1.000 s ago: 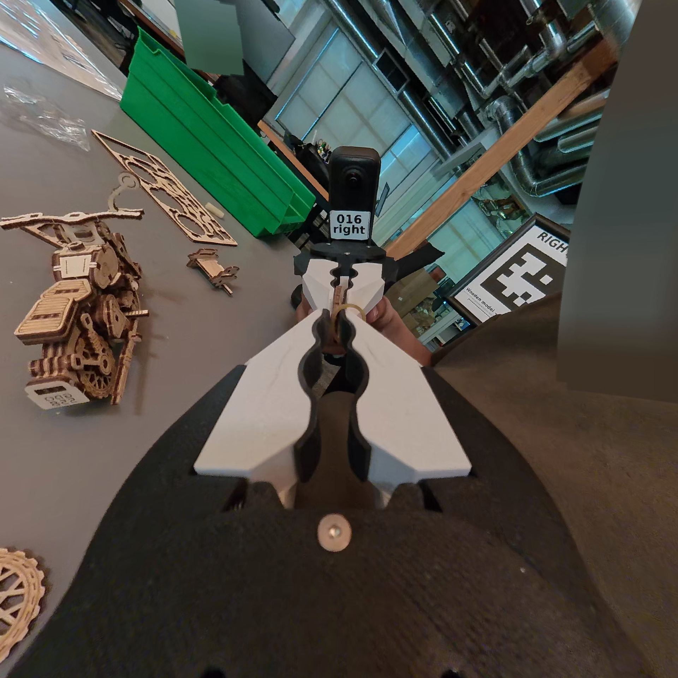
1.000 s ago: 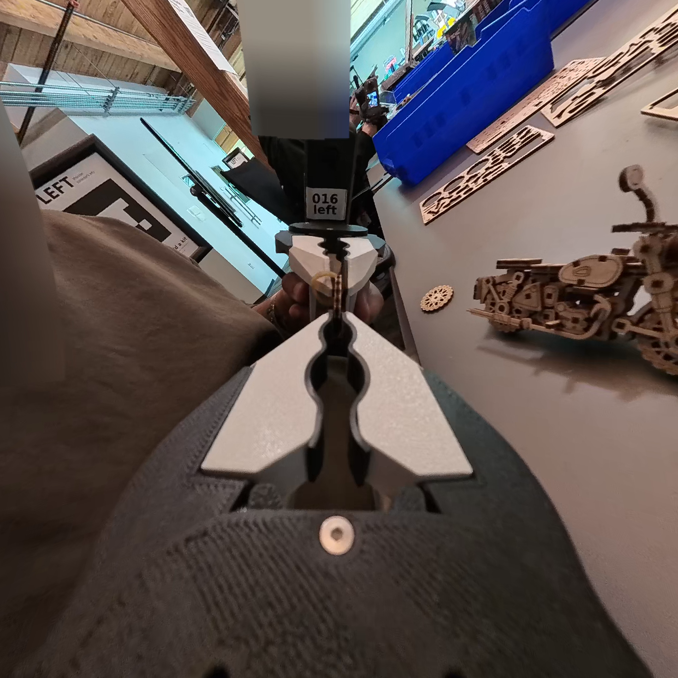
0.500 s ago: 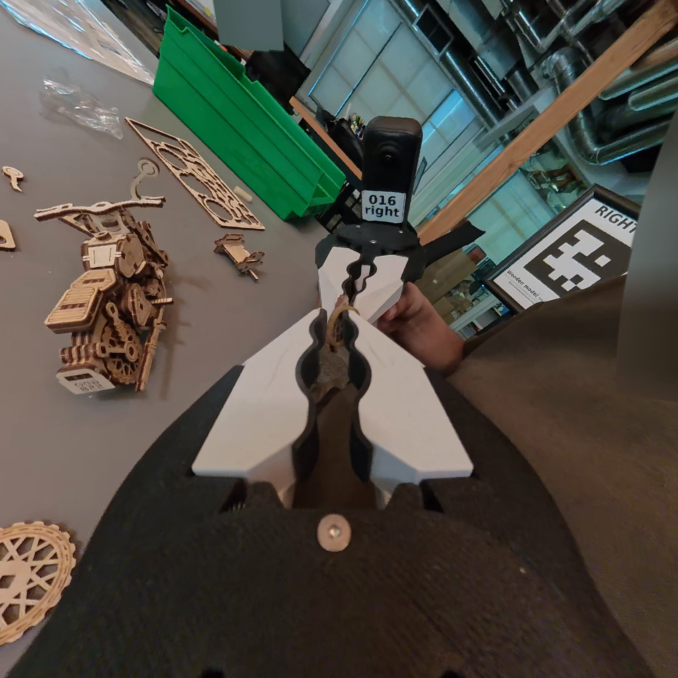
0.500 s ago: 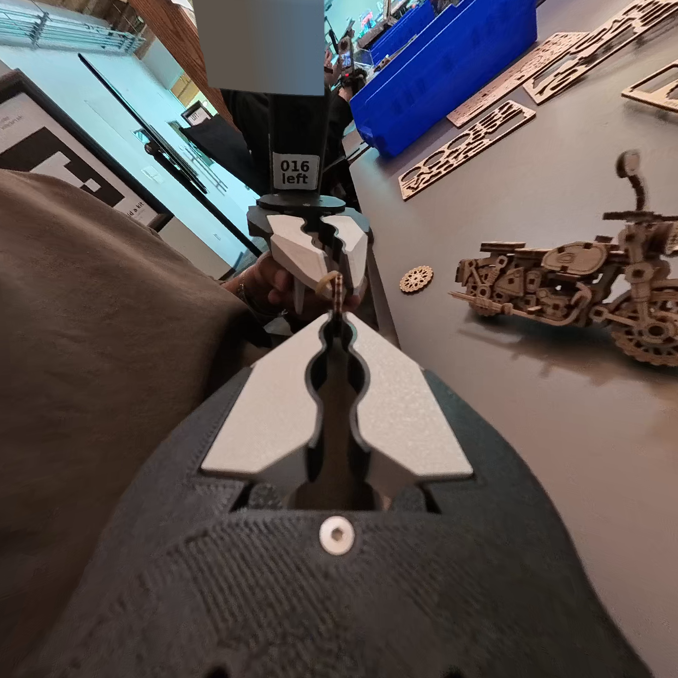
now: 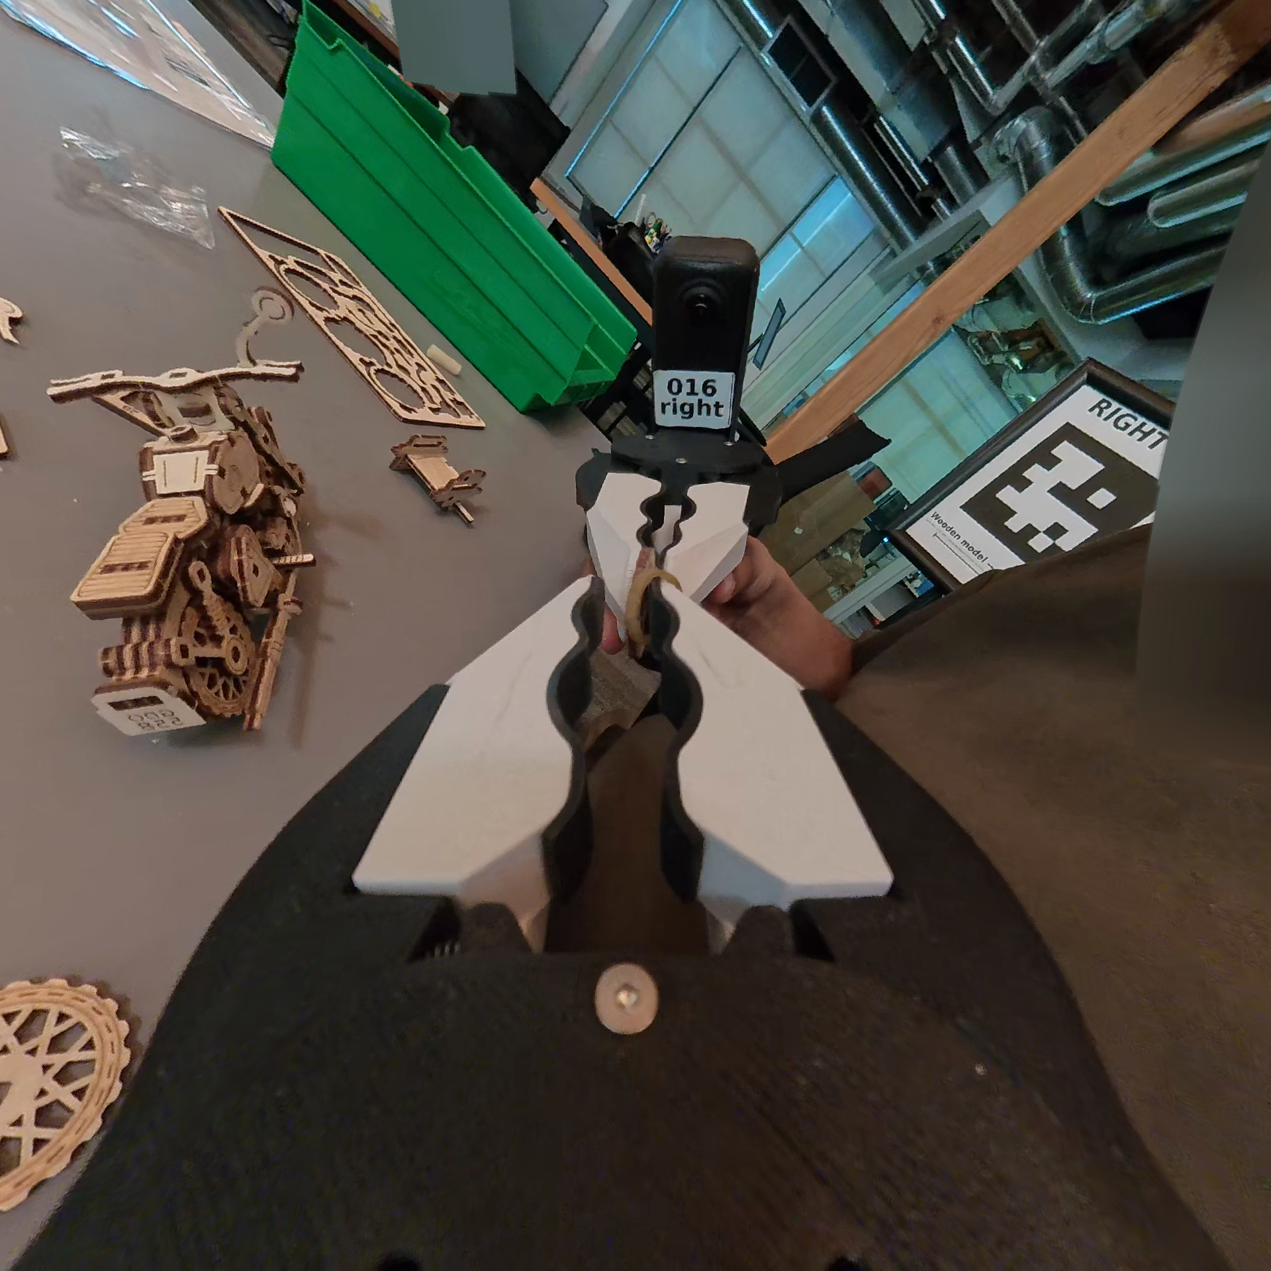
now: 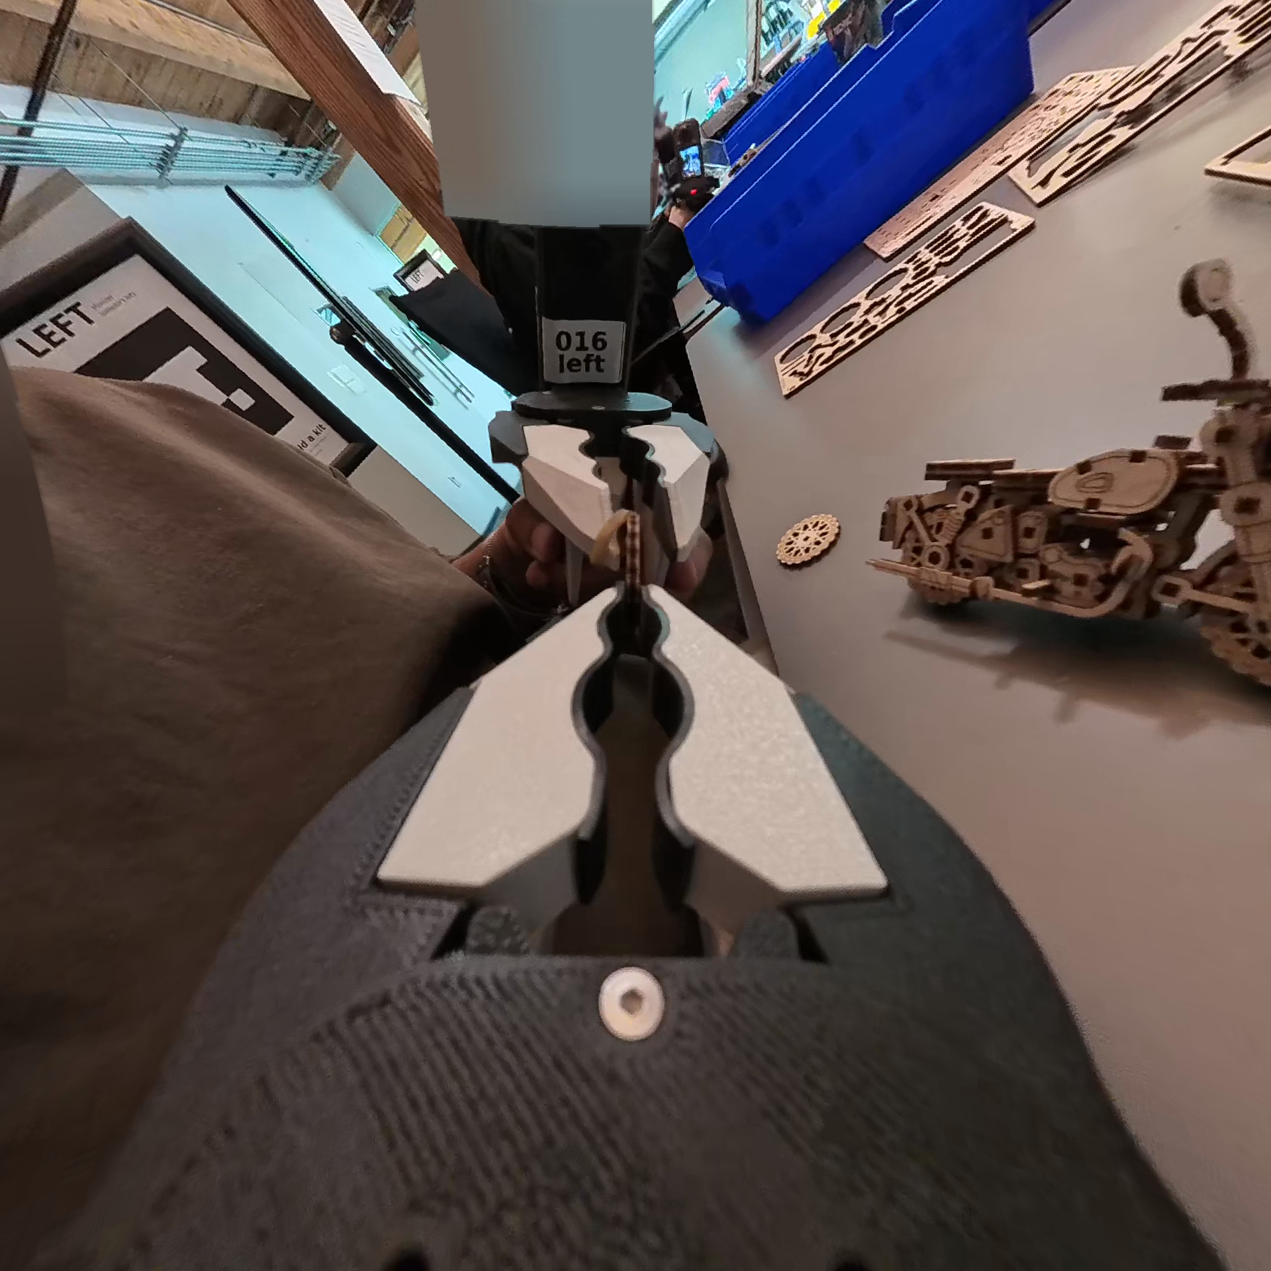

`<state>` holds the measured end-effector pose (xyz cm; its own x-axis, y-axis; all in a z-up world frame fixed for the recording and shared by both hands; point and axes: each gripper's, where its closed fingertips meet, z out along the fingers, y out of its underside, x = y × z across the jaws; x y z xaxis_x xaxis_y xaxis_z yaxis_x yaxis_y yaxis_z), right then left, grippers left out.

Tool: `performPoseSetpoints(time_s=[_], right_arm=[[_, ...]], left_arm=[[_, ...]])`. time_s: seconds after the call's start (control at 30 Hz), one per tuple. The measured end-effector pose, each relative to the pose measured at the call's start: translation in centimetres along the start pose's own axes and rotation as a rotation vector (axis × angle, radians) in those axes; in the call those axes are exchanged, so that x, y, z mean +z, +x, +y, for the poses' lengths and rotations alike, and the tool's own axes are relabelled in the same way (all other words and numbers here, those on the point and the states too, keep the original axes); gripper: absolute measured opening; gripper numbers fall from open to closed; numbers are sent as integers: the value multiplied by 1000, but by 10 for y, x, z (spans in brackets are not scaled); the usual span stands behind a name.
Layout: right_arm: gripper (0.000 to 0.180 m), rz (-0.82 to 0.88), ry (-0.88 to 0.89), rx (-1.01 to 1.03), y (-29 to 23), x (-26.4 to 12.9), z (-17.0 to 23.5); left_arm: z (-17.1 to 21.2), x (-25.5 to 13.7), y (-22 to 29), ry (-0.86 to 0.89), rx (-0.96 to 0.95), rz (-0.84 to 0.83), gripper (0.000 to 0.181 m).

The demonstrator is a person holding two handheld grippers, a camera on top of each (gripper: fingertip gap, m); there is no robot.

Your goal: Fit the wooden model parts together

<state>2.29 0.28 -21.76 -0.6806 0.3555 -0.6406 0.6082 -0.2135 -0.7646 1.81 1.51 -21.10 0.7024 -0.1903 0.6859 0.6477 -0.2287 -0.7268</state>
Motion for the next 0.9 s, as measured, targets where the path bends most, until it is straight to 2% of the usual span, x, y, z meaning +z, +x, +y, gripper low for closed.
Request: performPoseSetpoints(time_s=[0.27,0.6,0.9], right_arm=[[2,-16,14,23,0,0,-1],[2,-21,3,16,-1,0,0],[2,-21,-8,11,-1,0,2]], left_arm=[[-4,-2,3,17,0,15,16],[-5,-5,3,17,-21,37,4],[-1,-3,4,-7,4,24,5]])
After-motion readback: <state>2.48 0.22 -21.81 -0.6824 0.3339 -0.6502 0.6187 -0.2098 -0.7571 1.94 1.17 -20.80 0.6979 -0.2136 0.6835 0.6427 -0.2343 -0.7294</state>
